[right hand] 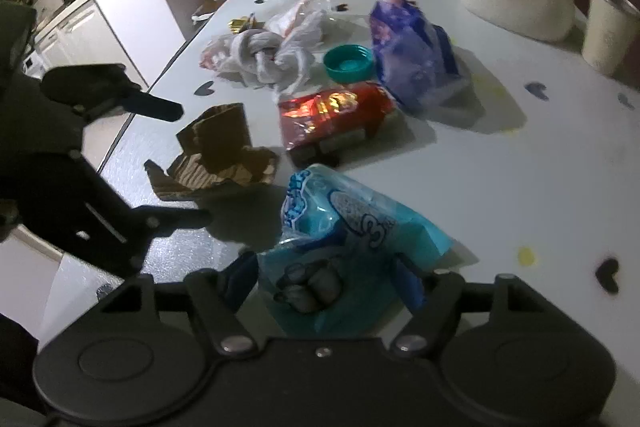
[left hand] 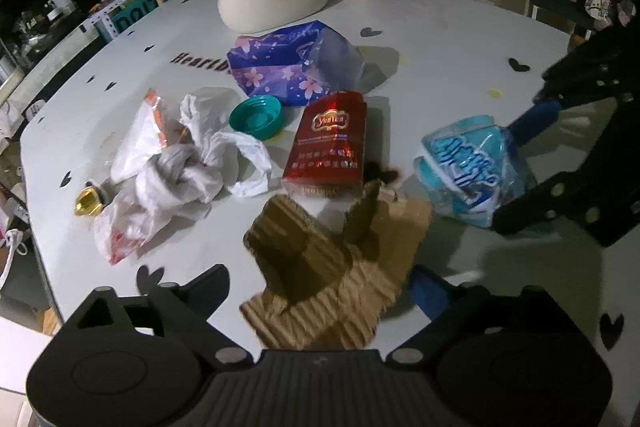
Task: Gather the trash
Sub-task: 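Grasp the brown cardboard with the left tool while the right tool grasps the blue bag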
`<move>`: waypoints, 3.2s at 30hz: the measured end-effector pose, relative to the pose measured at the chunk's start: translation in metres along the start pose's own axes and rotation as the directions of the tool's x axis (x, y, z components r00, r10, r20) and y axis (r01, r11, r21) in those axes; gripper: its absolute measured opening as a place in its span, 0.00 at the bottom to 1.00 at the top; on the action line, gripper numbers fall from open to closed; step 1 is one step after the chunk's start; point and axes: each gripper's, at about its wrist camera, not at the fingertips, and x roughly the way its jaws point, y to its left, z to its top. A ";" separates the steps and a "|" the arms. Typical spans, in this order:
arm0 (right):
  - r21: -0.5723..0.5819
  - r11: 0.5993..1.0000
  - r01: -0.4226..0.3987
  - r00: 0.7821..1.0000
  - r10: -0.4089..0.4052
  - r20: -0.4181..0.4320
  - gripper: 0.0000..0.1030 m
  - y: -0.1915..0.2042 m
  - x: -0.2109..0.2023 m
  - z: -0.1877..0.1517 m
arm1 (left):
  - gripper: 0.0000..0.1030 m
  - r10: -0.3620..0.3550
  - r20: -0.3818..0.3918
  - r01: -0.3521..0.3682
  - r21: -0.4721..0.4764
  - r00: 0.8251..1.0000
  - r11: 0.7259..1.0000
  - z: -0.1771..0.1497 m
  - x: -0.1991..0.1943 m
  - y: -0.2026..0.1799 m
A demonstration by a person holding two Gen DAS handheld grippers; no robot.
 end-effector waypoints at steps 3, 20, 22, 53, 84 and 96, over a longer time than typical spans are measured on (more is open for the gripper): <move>0.036 0.999 0.008 1.000 -0.008 -0.003 0.65 -0.008 -0.005 0.000 | 0.84 -0.017 0.012 0.017 -0.019 1.000 1.000 0.004 0.007 0.003; 0.307 0.949 0.071 0.997 -0.060 -0.043 0.95 -0.021 -0.028 0.007 | 0.46 -0.054 0.036 0.061 -0.258 0.998 0.964 -0.004 0.011 0.013; 0.359 0.930 0.080 0.996 -0.059 -0.070 0.95 -0.024 -0.024 0.006 | 0.44 -0.057 0.037 0.065 -0.279 0.998 0.958 -0.006 0.009 0.013; 0.585 0.811 0.011 0.994 0.057 -0.097 0.59 -0.057 0.001 -0.004 | 0.98 -0.251 -0.173 0.294 0.299 0.952 0.908 0.036 0.017 0.023; 0.484 0.875 -0.003 0.999 0.023 -0.035 0.57 -0.040 -0.018 0.002 | 0.48 -0.195 -0.131 0.175 -0.151 0.972 0.973 0.026 -0.015 0.026; 0.308 0.951 -0.012 0.998 -0.009 0.067 0.57 -0.011 -0.053 0.016 | 0.48 -0.007 -0.004 0.004 -0.447 1.000 0.894 0.014 -0.082 0.021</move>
